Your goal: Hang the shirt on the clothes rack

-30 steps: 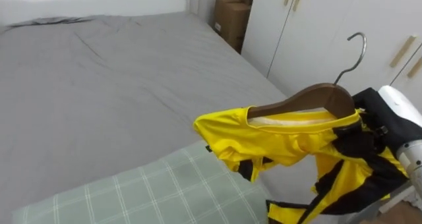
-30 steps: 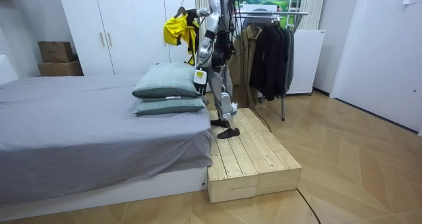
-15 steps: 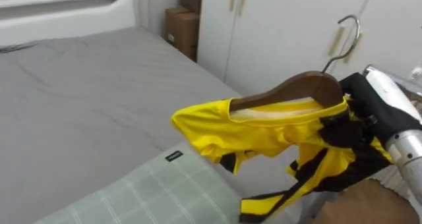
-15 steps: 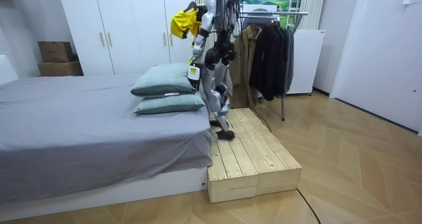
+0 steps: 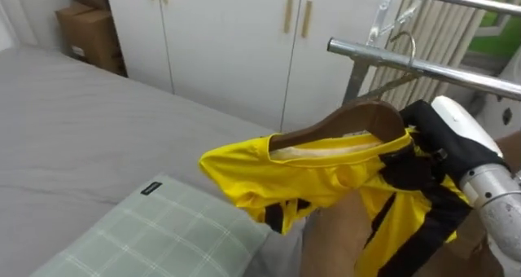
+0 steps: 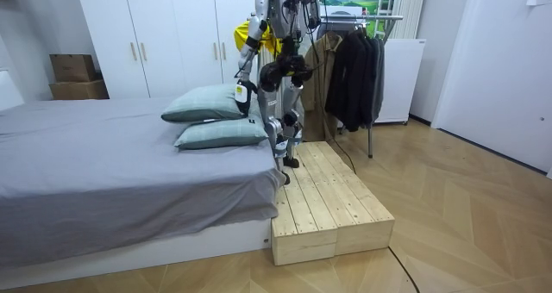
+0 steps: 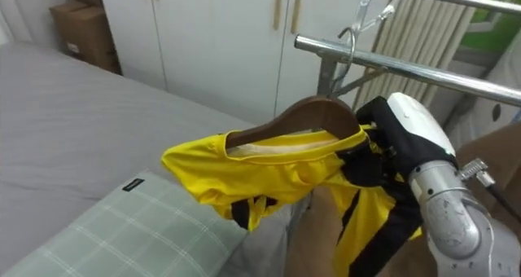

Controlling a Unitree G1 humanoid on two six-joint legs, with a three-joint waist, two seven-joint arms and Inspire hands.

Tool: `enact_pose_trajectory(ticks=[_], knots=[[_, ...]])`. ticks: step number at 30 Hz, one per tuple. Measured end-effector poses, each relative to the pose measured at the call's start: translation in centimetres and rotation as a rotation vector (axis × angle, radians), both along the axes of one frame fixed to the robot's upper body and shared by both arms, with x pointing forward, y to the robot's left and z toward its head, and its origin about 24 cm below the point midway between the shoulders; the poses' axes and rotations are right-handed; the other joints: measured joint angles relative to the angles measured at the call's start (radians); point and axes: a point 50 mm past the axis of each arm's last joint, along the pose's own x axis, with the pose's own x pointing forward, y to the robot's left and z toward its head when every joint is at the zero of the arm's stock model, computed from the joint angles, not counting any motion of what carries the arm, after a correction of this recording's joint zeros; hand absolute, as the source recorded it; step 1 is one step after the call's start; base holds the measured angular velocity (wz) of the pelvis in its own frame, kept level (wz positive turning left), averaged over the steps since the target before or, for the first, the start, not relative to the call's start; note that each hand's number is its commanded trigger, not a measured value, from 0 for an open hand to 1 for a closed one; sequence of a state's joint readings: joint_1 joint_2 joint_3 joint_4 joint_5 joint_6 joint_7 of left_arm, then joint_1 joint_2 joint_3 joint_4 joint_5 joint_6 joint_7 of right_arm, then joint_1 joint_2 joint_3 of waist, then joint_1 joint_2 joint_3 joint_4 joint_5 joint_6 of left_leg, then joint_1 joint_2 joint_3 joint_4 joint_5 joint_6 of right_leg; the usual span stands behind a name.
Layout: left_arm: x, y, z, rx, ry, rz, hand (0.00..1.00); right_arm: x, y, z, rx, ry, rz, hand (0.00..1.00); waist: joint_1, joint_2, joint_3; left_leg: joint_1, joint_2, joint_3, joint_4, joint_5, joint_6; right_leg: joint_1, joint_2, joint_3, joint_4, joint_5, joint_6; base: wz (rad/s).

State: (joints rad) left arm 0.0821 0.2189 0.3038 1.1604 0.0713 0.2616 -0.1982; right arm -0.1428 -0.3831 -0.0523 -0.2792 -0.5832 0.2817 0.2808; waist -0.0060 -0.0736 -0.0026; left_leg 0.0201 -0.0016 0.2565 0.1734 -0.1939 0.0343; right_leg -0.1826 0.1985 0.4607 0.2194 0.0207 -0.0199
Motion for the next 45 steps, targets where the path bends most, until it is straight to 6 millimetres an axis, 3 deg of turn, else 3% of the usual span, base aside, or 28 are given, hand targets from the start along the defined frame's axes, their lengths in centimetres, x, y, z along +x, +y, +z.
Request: enact_pose_trajectory(ticks=[2, 3, 4, 5, 6, 7, 8, 9, 10, 11, 12, 13, 16, 19, 22, 29, 36, 45], knots=[[-0.3, 0.2, 0.0, 0.004, 0.009, 0.005, 0.00, -0.1, 0.1, 0.2, -0.004, 0.002, 0.011, 1.00, -0.018, -0.001, -0.0001, -0.004, 0.006, 0.025, -0.006, 0.001, 0.001, 0.001, 0.005, 0.025, -0.026, 0.017, 0.009, -0.45], [-0.4, 0.4, 0.1, 0.007, 0.014, 0.008, 0.00, -0.1, 0.1, 0.2, -0.006, 0.002, 0.012, 1.00, -0.018, -0.001, -0.0005, -0.006, 0.013, 0.059, -0.010, 0.004, 0.004, 0.001, 0.009, 0.047, -0.053, 0.038, 0.015, -0.78], [-0.5, 0.5, 0.1, 0.010, 0.018, 0.009, 0.00, -0.1, 0.1, 0.2, -0.006, 0.004, 0.011, 1.00, -0.002, -0.001, -0.0004, 0.001, 0.036, 0.120, -0.022, 0.007, 0.002, -0.011, 0.004, -0.019, -0.065, 0.055, 0.030, -1.07], [-0.6, 0.6, 0.1, 0.012, 0.021, 0.009, 0.00, -0.1, 0.2, 0.2, -0.005, 0.004, 0.010, 1.00, 0.021, 0.002, 0.0039, 0.005, 0.050, 0.160, -0.030, 0.008, -0.003, -0.031, -0.020, -0.138, -0.038, 0.042, 0.020, -1.25], [-0.8, 0.6, 0.1, 0.017, 0.029, 0.015, 0.00, -0.2, 0.1, 0.0, -0.004, 0.010, 0.005, 1.00, 0.036, 0.014, 0.0087, 0.025, 0.065, 0.199, -0.029, 0.002, -0.010, -0.053, -0.087, -0.394, 0.081, -0.039, -0.008, -0.92], [-1.0, 0.6, 0.1, 0.022, 0.043, 0.012, 0.00, -0.3, -0.1, -0.1, -0.008, 0.010, -0.005, 1.00, 0.038, 0.020, 0.0094, 0.047, 0.068, 0.216, -0.031, -0.004, -0.017, -0.044, -0.168, -0.519, 0.179, -0.132, 0.001, -0.85], [-1.1, 0.9, 0.2, 0.031, 0.050, 0.004, 0.00, -0.3, -0.1, -0.1, -0.022, 0.005, -0.017, 1.00, 0.044, 0.010, 0.0074, 0.058, 0.067, 0.244, -0.013, -0.016, -0.028, -0.036, -0.252, -0.576, 0.235, -0.190, 0.031, -0.52], [-1.1, 1.2, 0.3, 0.038, 0.054, 0.003, 0.00, -0.3, 0.0, -0.1, -0.020, 0.003, -0.020, 1.00, 0.047, 0.003, 0.0083, 0.062, 0.066, 0.254, 0.000, -0.025, -0.035, -0.030, -0.279, -0.585, 0.229, -0.205, 0.042, -0.60], [-1.3, 1.7, 0.5, 0.051, 0.059, 0.001, 0.00, -0.2, 0.2, -0.3, -0.008, 0.002, -0.024, 1.00, 0.048, -0.012, 0.0084, 0.064, 0.064, 0.260, 0.016, -0.035, -0.047, -0.026, -0.279, -0.589, 0.211, -0.228, 0.032, -0.38], [-1.3, 1.7, 0.5, 0.051, 0.061, 0.000, 0.00, -0.2, 0.2, -0.3, -0.005, 0.004, -0.027, 1.00, 0.045, -0.009, 0.0096, 0.065, 0.063, 0.261, 0.016, -0.034, -0.054, -0.027, -0.268, -0.579, 0.208, -0.225, 0.028, -0.42], [-1.5, 1.7, 0.4, 0.055, 0.066, 0.000, 0.00, -0.2, 0.1, -0.3, 0.001, 0.007, -0.030, 1.00, 0.040, -0.002, 0.0088, 0.062, 0.071, 0.264, 0.010, -0.028, -0.065, -0.023, -0.239, -0.551, 0.180, -0.210, -0.002, -0.45], [-1.7, 1.7, 0.5, 0.060, 0.073, -0.003, 0.00, -0.2, 0.1, -0.4, 0.010, 0.011, -0.025, 1.00, 0.039, 0.004, 0.0079, 0.062, 0.084, 0.262, 0.005, -0.023, -0.072, -0.012, -0.222, -0.541, 0.152, -0.192, -0.018, -0.48], [-2.5, 1.9, 0.4, 0.084, 0.103, -0.014, 0.00, -0.2, 0.2, -0.5, 0.030, 0.038, -0.001, 1.00, 0.029, 0.009, 0.0082, 0.081, 0.099, 0.240, -0.012, -0.016, -0.083, 0.014, -0.189, -0.526, 0.106, -0.165, -0.034, -0.37], [-3.5, 1.3, 0.2, 0.123, 0.234, -0.285, 0.00, -0.2, 0.4, -0.6, 0.051, 0.049, 0.013, 1.00, 0.021, 0.006, 0.0107, 0.091, 0.106, 0.208, -0.008, -0.016, -0.084, 0.028, -0.166, -0.501, 0.082, -0.155, -0.037, -0.23], [-3.3, 1.0, 0.1, 0.144, 0.282, -0.429, 0.00, -0.2, 0.5, -0.7, 0.059, 0.060, 0.027, 1.00, 0.018, 0.003, 0.0117, 0.091, 0.110, 0.210, -0.005, -0.017, -0.084, 0.032, -0.156, -0.488, 0.062, -0.148, -0.035, -0.05], [-3.3, 1.0, 0.1, 0.155, 0.299, -0.480, 0.00, -0.2, 0.6, -0.8, 0.061, 0.068, 0.036, 1.00, 0.016, -0.012, 0.0152, 0.076, 0.116, 0.204, 0.022, -0.017, -0.084, 0.032, -0.155, -0.493, 0.055, -0.136, -0.039, -0.02], [-3.5, 1.0, 0.1, 0.160, 0.311, -0.521, 0.00, -0.2, 0.5, -1.0, 0.070, 0.094, 0.044, 1.00, 0.011, -0.011, 0.0152, 0.080, 0.113, 0.121, 0.024, -0.017, -0.084, 0.042, -0.153, -0.493, 0.057, -0.134, -0.042, 0.00], [-3.7, 1.0, 0.1, 0.175, 0.275, -0.535, 0.00, 0.0, 0.7, -1.6, 0.106, 0.094, 0.086, 1.00, 0.025, -0.016, 0.0121, 0.080, 0.112, 0.114, 0.019, -0.019, -0.087, 0.041, -0.150, -0.492, 0.054, -0.126, -0.041, 0.00]])
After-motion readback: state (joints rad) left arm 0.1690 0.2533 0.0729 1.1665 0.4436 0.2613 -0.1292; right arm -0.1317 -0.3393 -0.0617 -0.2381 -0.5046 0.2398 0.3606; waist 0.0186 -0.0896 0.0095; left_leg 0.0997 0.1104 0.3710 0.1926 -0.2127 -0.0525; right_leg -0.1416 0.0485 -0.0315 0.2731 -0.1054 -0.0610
